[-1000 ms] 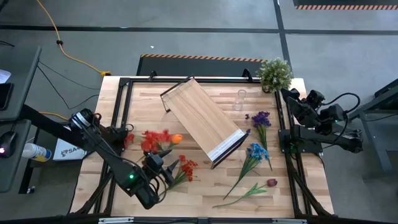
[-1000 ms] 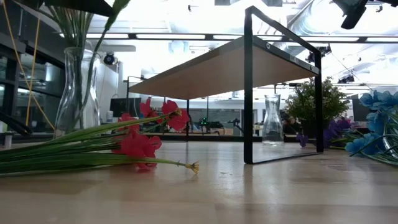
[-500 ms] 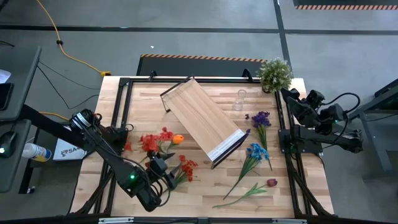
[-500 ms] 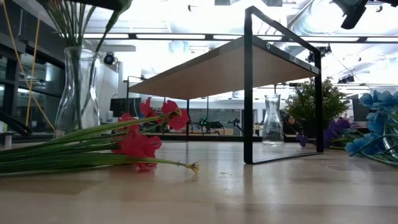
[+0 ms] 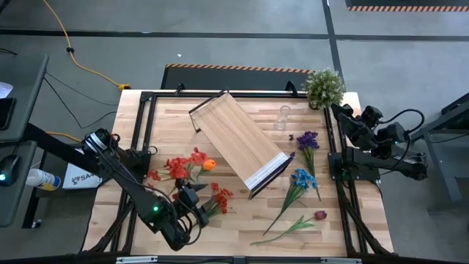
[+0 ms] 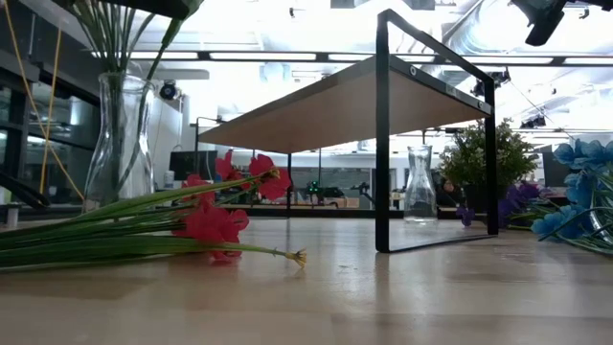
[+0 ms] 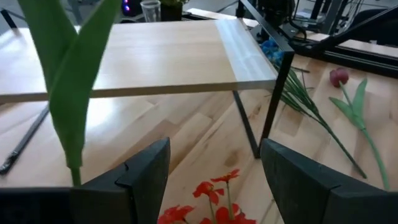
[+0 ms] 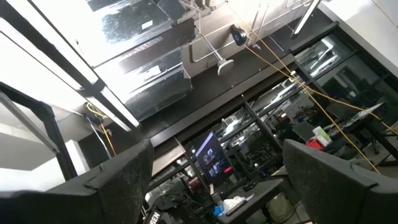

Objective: Pick and place flowers into a vace then onto a shelf
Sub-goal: Put the red flowers into the bottom transparent vase

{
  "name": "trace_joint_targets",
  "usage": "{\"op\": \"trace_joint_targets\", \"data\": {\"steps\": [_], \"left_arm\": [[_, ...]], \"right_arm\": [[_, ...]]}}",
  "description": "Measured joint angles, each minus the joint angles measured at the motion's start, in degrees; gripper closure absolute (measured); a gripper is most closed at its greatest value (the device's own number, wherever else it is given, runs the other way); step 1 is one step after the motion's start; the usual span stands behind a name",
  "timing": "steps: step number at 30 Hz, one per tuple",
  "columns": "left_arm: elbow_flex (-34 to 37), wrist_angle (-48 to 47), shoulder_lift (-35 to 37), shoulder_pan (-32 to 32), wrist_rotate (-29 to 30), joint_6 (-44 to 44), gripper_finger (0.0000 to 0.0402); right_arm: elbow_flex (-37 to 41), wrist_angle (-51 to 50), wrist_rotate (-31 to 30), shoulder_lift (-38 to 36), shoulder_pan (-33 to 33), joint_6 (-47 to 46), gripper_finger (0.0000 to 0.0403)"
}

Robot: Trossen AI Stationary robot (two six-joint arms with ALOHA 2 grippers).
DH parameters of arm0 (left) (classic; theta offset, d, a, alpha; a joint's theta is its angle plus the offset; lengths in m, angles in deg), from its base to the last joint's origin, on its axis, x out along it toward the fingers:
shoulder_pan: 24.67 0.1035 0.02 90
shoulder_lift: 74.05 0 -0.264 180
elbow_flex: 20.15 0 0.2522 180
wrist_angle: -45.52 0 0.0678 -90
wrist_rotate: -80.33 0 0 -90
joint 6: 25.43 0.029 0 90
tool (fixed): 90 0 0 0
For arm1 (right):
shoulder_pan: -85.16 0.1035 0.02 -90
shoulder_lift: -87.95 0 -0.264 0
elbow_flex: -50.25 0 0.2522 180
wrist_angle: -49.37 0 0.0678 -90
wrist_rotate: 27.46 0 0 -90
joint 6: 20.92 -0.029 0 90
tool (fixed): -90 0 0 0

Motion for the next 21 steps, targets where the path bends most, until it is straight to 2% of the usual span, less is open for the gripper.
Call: {"op": "trace_joint_targets", "data": {"steps": [15,21], "left_arm": [[-0.04,6.11,0.04,0.0,-4.54,4.52,0.0119],[-0.04,5.93,0.42,0.0,-3.7,7.85,0.0119]], "right_arm": [[-0.01,-0.09,0.29,0.0,0.0,0.0,0.0059],[-0.01,-0.2,0.29,0.0,0.0,0.0,0.0059]]}}
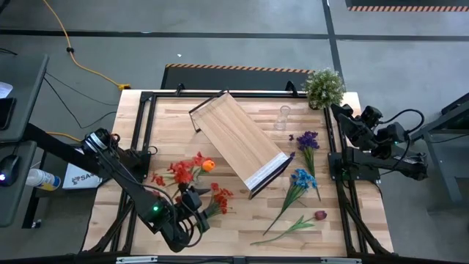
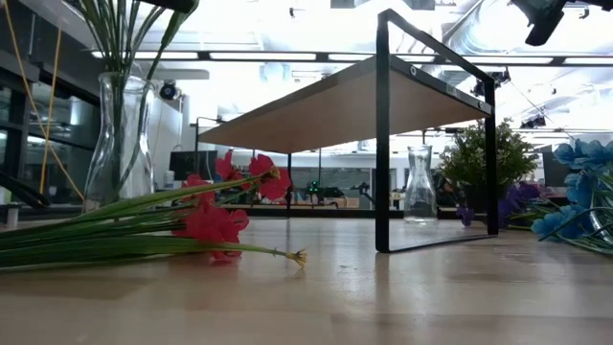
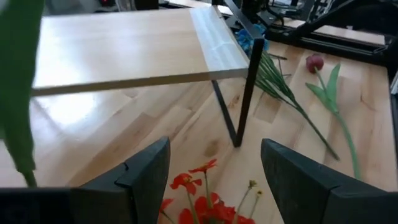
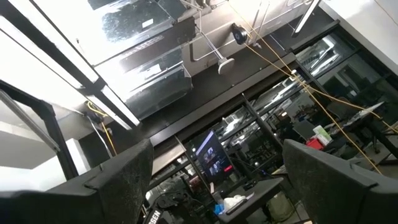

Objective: Pick and place flowers into a vace then onto a shelf
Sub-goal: Put the red flowers into the bottom transparent vase

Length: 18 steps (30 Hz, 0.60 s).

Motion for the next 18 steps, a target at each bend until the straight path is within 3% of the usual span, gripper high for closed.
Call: {"op": "trace_joint_targets", "data": {"steps": [18], "left_arm": [[-0.05,-0.56,1.18,0.48,0.68,0.43,0.0119]], "right_arm": [[-0.01,0.0,-0.3,0.0,0.0,0.61,0.0059]]}}
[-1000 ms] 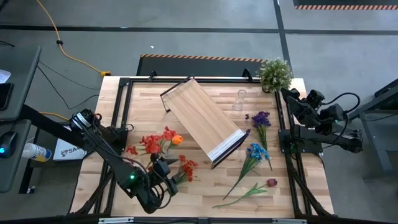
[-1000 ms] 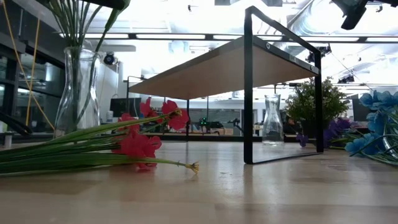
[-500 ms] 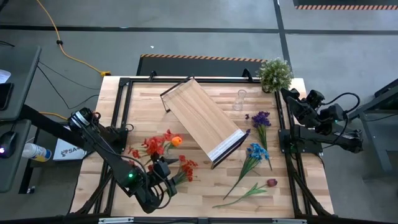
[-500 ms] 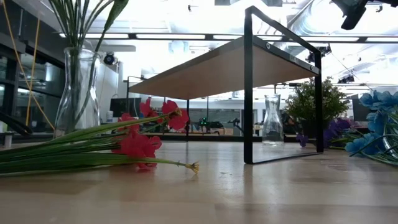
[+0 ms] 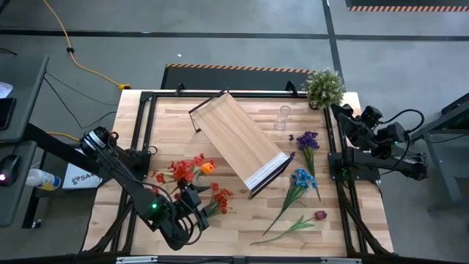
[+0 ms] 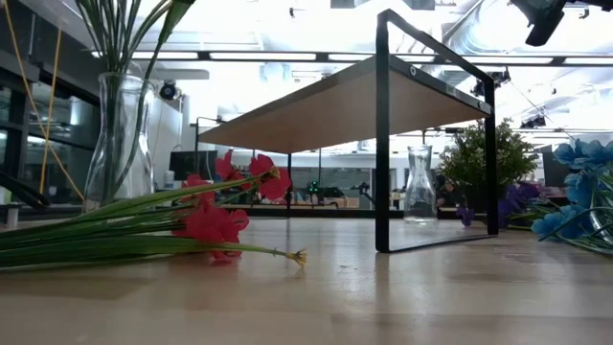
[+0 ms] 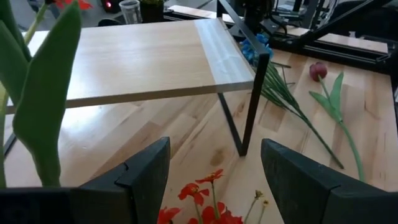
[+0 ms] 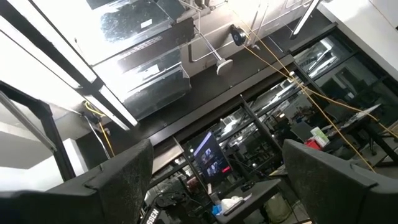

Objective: Pick and place flowers into a vace then onto a shelf
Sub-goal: Put the red flowers into the bottom transparent vase

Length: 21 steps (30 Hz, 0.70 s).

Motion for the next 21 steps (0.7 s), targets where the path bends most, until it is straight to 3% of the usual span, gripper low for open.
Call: {"op": "trace_joint_targets", "data": {"steps": [21], "left_arm": [[0.02,9.27,0.0,-0.11,-3.09,-7.1,0.0119]], "right_arm": [[0.0,-1.72,-0.58,0.0,0.0,-0.61,0.0059]]}}
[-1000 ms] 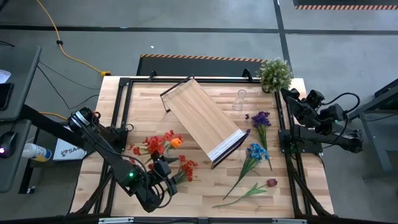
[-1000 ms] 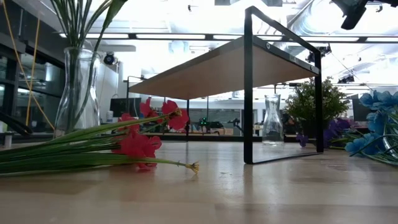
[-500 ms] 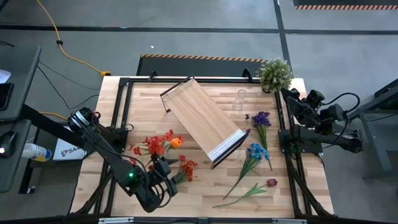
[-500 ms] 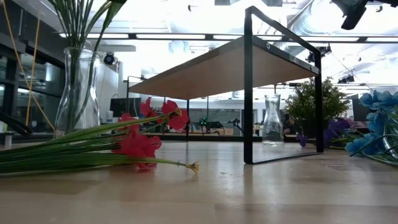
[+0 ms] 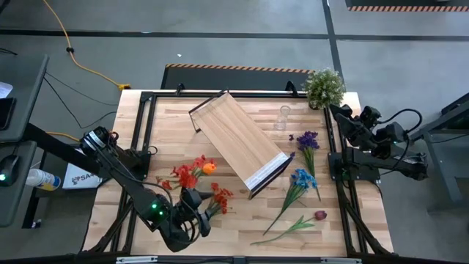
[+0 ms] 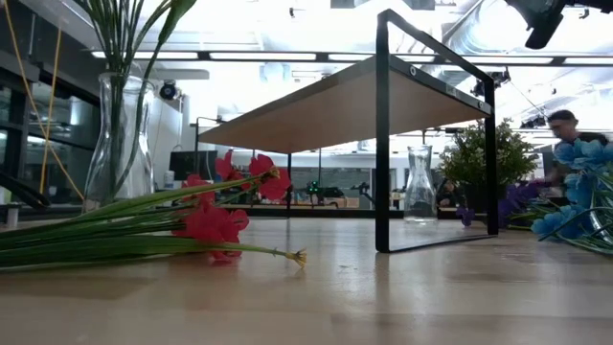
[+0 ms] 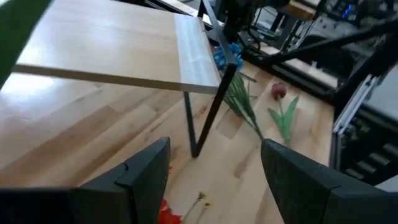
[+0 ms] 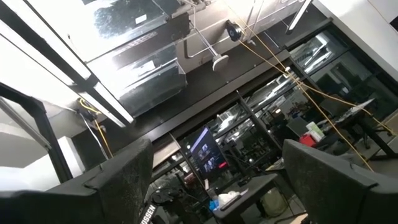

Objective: Pick and place flowers into a vace then onto a shelf
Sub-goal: Put the red flowers into the bottom transparent vase

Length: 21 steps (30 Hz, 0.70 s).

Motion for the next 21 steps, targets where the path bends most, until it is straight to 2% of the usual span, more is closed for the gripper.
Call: {"op": "trace_joint_targets", "data": {"steps": [8,13,21], "left_arm": [[0.02,-2.53,0.07,-0.01,2.89,-11.95,0.0119],[0.02,-3.03,1.85,0.0,5.15,-14.16,0.0119],[0.02,4.93,2.23,0.0,5.42,-13.69,0.0119]], "right_arm": [[0.01,-0.27,0.96,0.01,0.0,0.42,0.0059],[0.0,-0.27,1.49,0.01,0.0,1.87,0.0059],[0.02,-0.25,0.55,0.0,0.0,2.92,0.0059]]}}
